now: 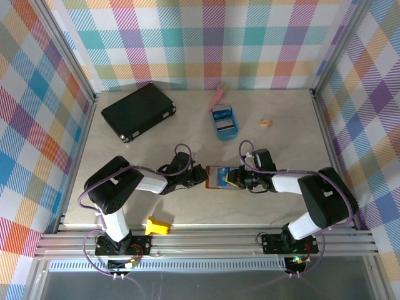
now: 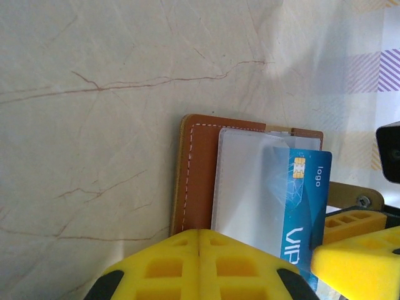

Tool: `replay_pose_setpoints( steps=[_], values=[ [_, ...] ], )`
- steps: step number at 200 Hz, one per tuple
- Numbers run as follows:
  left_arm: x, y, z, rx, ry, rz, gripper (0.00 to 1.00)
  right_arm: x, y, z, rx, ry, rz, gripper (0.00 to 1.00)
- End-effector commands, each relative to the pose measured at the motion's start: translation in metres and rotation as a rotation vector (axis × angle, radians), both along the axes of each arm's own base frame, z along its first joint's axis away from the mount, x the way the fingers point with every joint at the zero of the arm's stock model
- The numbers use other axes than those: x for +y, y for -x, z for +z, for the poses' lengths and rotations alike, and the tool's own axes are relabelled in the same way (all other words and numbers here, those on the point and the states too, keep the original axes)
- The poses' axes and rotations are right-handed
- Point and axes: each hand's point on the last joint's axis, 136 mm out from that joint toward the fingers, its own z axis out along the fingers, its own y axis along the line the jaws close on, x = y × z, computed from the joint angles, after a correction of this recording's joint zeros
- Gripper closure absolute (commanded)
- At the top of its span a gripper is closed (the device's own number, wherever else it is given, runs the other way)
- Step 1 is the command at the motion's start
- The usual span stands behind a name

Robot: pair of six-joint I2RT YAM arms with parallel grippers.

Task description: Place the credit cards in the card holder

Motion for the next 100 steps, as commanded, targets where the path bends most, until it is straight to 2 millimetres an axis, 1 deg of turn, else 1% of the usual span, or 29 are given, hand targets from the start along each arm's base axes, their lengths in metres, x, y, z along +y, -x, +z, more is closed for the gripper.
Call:
replay_pose_setpoints(
  steps=[1,27,49,68,79,89,100],
  values=[
    [0.013,0.014,-0.022,0.06,-0.071,0.006,1.0,-0.001,0.0,0.011,-0.02,0.04,0.026,0.74],
    [0.014,0.016,-0.02,0.056,-0.072,0.007,1.0,-0.014,-0.005,0.033,-0.075,0.135,0.008,0.61],
    [0.015,0.017,-0.019,0.052,-0.068,0.011,1.0,-0.031,-0.009,0.049,-0.095,0.24,-0.041,0.54],
    [0.015,0.017,-0.017,0.049,-0.065,0.013,1.0,-0.041,-0.011,0.062,-0.108,0.328,-0.067,0.54],
    [0.014,0.017,-0.017,0.048,-0.063,0.013,1.0,-0.046,-0.01,0.064,-0.097,0.381,-0.078,0.55],
    [0.013,0.017,-0.017,0.048,-0.059,0.01,1.0,-0.045,-0.01,0.067,-0.088,0.406,-0.072,0.55],
    [0.013,0.017,-0.017,0.046,-0.058,0.01,1.0,-0.04,-0.008,0.065,-0.069,0.438,-0.049,0.55]
  ],
)
